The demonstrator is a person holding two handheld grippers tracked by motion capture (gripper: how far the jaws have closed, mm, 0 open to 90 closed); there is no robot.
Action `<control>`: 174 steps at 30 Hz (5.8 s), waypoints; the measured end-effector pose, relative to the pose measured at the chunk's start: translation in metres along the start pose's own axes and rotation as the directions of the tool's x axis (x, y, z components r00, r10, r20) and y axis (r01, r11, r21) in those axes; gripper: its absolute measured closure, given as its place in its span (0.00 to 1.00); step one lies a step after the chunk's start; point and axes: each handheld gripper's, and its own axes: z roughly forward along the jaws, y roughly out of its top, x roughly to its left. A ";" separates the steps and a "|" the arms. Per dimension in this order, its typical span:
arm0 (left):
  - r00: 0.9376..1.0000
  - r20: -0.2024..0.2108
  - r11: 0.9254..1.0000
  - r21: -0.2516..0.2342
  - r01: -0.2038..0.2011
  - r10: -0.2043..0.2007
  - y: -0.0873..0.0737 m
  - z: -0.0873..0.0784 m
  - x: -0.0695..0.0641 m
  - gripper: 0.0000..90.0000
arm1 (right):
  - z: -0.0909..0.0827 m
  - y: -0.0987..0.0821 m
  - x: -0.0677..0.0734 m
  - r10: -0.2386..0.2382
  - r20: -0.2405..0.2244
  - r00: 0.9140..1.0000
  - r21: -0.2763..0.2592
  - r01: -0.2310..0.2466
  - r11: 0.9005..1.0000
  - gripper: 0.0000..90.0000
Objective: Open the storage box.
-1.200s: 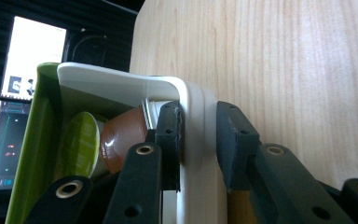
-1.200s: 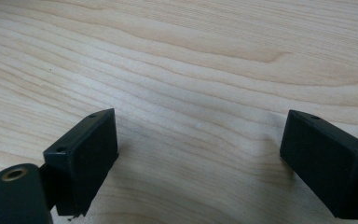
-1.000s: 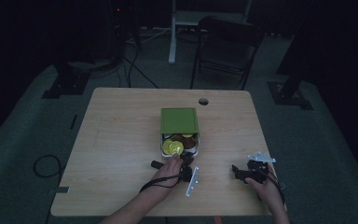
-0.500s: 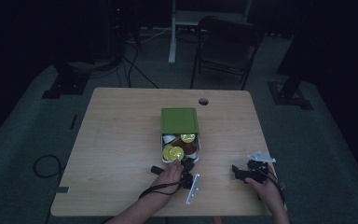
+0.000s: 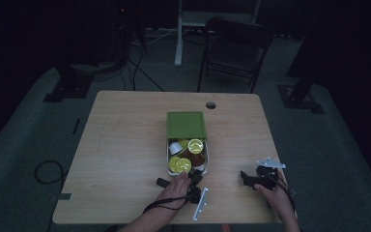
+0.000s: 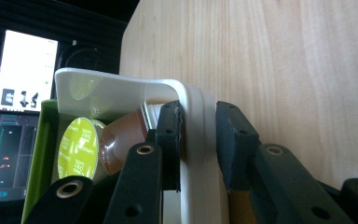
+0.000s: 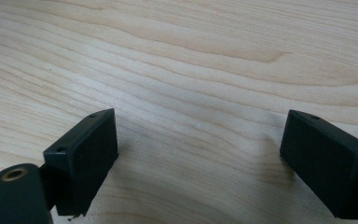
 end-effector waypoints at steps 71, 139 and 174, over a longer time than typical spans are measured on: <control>0.836 0.293 0.857 -0.090 0.508 -0.464 -0.022 -0.072 0.012 0.68 | 0.000 0.000 0.000 0.000 0.000 1.000 0.000 0.000 1.000 0.12; 0.551 0.111 0.562 0.138 0.815 -0.827 -0.177 -0.098 0.006 0.65 | 0.000 0.000 0.000 0.000 0.000 1.000 0.000 0.000 1.000 0.12; 0.274 -0.166 0.249 0.157 0.956 -0.947 -0.255 -0.122 0.009 0.21 | 0.000 0.000 0.000 0.001 0.000 1.000 0.000 -0.001 1.000 0.12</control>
